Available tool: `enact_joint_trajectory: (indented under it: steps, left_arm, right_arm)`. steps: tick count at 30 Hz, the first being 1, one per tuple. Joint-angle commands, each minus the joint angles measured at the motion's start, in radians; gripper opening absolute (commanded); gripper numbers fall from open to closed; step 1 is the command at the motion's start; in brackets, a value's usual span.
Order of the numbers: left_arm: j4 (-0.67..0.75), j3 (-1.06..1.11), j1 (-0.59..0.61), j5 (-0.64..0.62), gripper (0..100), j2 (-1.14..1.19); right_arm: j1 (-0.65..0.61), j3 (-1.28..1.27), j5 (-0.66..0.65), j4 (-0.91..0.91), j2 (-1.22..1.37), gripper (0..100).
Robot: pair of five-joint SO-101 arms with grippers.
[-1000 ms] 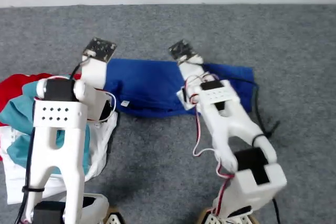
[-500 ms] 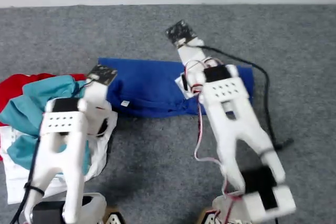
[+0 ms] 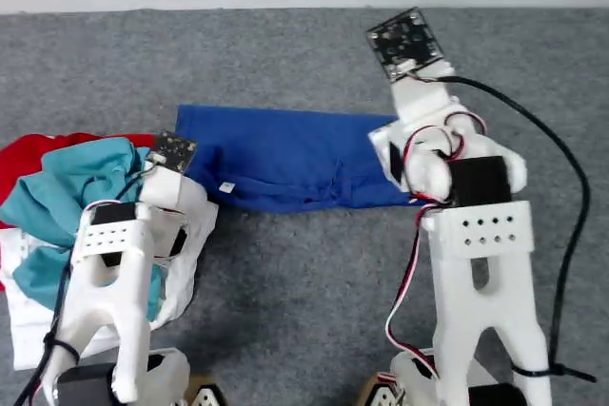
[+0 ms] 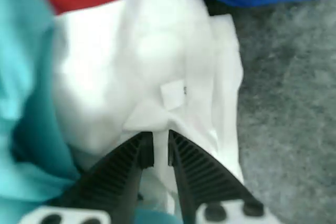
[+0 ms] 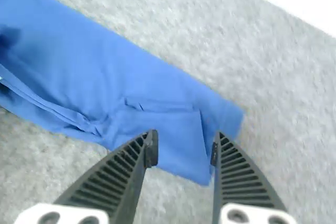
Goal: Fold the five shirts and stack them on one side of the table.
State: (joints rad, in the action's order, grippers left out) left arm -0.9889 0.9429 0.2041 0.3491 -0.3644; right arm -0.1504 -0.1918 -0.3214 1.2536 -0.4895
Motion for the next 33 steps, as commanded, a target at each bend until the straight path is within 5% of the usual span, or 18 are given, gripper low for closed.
enact_joint_trajectory:
  steps: [1, 8, 14, 21, 26, 33]
  left_arm:
    - [0.037, -0.001, 0.002, 0.008, 5, -0.025]
    - [0.331, 0.041, 0.167, 0.005, 5, 0.123]
    - [0.224, -0.194, 0.298, 0.005, 5, 0.327]
    - [0.204, -0.484, 0.598, 0.003, 5, 0.582]
    - [-0.080, -0.727, 0.620, -0.043, 5, 0.655]
    - [-0.598, -1.090, 0.359, -0.127, 5, 0.598]
  right_arm:
    - [0.050, 0.037, 0.003, 0.038, -0.039, 18.0]
    - [0.101, 0.035, 0.003, 0.113, -0.139, 18.0]
    - [0.105, 0.034, 0.003, 0.124, -0.194, 18.0]
    - [0.099, -0.003, 0.003, 0.134, -0.202, 18.0]
    - [0.099, -0.018, 0.003, 0.133, -0.196, 18.0]
    - [0.099, -0.020, 0.003, 0.133, -0.194, 18.0]
